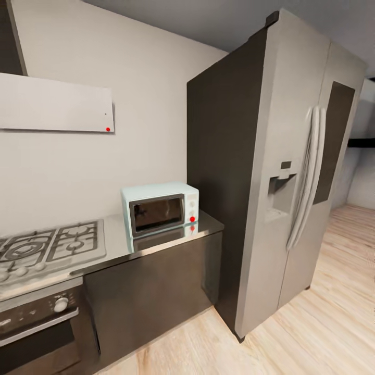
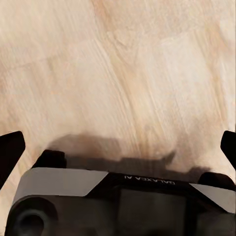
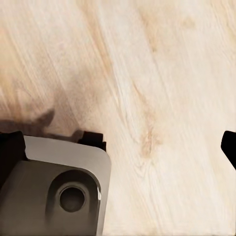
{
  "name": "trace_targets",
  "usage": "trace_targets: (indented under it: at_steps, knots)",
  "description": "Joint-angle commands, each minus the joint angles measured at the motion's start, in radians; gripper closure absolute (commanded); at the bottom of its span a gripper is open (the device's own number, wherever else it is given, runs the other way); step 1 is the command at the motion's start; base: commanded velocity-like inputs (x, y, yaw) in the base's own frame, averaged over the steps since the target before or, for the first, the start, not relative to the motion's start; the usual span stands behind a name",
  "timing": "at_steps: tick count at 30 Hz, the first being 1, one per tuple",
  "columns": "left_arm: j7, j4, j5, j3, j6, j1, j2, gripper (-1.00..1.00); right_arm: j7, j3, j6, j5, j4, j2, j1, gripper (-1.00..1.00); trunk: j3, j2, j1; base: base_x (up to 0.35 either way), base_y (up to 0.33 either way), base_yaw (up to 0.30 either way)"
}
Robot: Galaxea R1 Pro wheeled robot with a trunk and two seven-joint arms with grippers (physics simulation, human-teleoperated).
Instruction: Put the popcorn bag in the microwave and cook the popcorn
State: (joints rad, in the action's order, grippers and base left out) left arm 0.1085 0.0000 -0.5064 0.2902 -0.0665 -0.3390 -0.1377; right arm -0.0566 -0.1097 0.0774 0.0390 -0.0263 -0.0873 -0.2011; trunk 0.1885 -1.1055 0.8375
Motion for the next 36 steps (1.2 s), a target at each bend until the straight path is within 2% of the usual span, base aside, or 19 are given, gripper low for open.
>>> trace_targets:
  at_steps: [1,2,3,5,7,16,36]
  knots:
    - [0.004,0.0,-0.009,0.009,0.001,0.015,0.004,-1.0,-0.002,-0.005,0.006,0.004,-0.003,0.0,-0.001,-1.0,0.001,-0.001,-0.001,-0.339,0.0,0.0]
    - [0.003,0.0,-0.009,0.009,0.005,0.03,0.009,-1.0,-0.002,-0.005,0.007,0.004,-0.003,0.0,-0.001,-1.0,0.001,-0.001,-0.001,-0.282,0.0,0.0]
    - [0.0,0.0,-0.006,0.009,0.062,0.092,0.045,-1.0,-0.002,-0.005,0.008,0.004,-0.003,0.0,-0.001,-1.0,0.001,-0.001,-0.001,-0.05,0.0,0.0]
    - [-0.007,0.001,-0.007,0.009,0.093,0.105,0.055,-1.0,-0.002,-0.005,0.007,0.004,-0.003,-0.001,-0.001,-1.0,0.001,-0.001,-0.001,-0.026,0.0,0.0]
    - [-0.06,0.001,-0.009,0.009,0.111,0.116,0.061,-1.0,-0.002,-0.005,0.005,0.004,-0.003,-0.002,-0.001,-1.0,0.001,-0.001,-0.001,-0.006,0.0,0.0]
    - [-0.085,0.002,-0.007,0.01,0.119,0.134,0.059,-1.0,-0.002,-0.005,0.001,0.001,-0.003,-0.002,-0.001,-1.0,0.001,-0.001,-0.001,0.0,0.0,0.025]
    - [-0.085,0.002,-0.006,0.01,0.12,0.135,0.058,-1.0,-0.005,-0.008,-0.003,0.021,-0.003,-0.003,-0.001,-1.0,0.019,-0.001,-0.001,0.0,0.0,0.241]
